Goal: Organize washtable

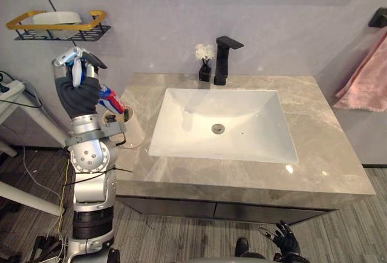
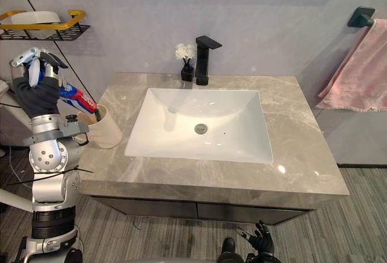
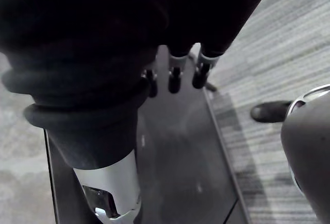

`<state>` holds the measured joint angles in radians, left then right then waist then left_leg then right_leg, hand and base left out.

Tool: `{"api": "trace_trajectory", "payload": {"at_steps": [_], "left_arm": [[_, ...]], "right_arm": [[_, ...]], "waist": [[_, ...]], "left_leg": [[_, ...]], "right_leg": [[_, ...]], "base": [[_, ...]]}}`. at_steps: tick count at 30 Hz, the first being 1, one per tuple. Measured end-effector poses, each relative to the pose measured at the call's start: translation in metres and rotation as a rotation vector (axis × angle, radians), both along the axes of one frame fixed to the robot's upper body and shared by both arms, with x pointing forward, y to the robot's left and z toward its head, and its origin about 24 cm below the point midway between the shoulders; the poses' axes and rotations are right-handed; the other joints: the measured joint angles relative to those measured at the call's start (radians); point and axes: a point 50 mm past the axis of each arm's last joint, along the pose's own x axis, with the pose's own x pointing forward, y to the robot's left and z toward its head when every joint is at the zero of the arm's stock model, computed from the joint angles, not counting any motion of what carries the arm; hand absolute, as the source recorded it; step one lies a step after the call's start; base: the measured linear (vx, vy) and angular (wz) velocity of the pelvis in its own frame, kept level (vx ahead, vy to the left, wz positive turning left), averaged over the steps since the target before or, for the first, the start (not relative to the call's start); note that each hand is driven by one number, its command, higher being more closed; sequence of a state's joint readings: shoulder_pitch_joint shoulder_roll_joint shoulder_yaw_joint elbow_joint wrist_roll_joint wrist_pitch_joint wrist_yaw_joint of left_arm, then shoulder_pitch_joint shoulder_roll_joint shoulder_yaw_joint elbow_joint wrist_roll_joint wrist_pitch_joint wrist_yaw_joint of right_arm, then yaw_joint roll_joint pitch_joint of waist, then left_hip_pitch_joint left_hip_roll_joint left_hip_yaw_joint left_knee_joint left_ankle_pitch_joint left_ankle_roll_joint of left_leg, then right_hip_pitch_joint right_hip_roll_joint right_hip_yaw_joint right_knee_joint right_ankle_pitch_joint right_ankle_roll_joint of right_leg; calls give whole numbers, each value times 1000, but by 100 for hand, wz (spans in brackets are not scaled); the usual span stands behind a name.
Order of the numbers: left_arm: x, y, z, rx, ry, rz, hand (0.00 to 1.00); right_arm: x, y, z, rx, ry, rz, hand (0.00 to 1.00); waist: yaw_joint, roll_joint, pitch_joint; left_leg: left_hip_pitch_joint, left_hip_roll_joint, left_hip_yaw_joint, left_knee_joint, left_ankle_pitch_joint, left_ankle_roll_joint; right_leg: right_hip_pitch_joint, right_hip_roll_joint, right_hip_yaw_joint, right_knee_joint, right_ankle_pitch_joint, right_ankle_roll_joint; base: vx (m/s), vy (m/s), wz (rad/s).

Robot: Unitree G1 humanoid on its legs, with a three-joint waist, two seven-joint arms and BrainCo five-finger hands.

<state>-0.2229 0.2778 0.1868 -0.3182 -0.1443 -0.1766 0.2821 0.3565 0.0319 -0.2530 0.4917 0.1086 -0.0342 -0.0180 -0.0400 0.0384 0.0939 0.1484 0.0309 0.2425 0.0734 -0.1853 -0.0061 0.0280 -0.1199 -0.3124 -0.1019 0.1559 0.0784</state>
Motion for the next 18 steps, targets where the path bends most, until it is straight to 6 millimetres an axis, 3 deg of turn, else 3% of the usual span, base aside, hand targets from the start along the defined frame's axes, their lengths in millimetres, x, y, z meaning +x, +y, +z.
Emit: {"api": "trace_trajectory", "payload": {"at_steps": [10, 11, 18], "left_arm": [[2, 0, -11, -20, 53, -5, 100], [1, 0, -13, -24, 61, -4, 0], [2, 6, -24, -36, 106, 18, 0]], "right_arm": [[1, 0, 1, -3, -5, 2, 0], [2, 0, 1, -3, -6, 3, 0], [2, 1, 1, -2, -6, 6, 0]], "waist": [[0, -17, 12], [0, -16, 13], [0, -15, 14]], "left_leg": [[3, 0, 6, -3, 0, 0], [3, 0, 6, -4, 0, 0], [4, 0, 9, -3, 0, 0]], "right_leg": [[-1, 1, 10, 0, 0, 0], [-1, 1, 11, 1, 0, 0], [-2, 2, 13, 1, 0, 0]], "base": [[0, 1, -2], [0, 0, 0], [0, 0, 0]]}}
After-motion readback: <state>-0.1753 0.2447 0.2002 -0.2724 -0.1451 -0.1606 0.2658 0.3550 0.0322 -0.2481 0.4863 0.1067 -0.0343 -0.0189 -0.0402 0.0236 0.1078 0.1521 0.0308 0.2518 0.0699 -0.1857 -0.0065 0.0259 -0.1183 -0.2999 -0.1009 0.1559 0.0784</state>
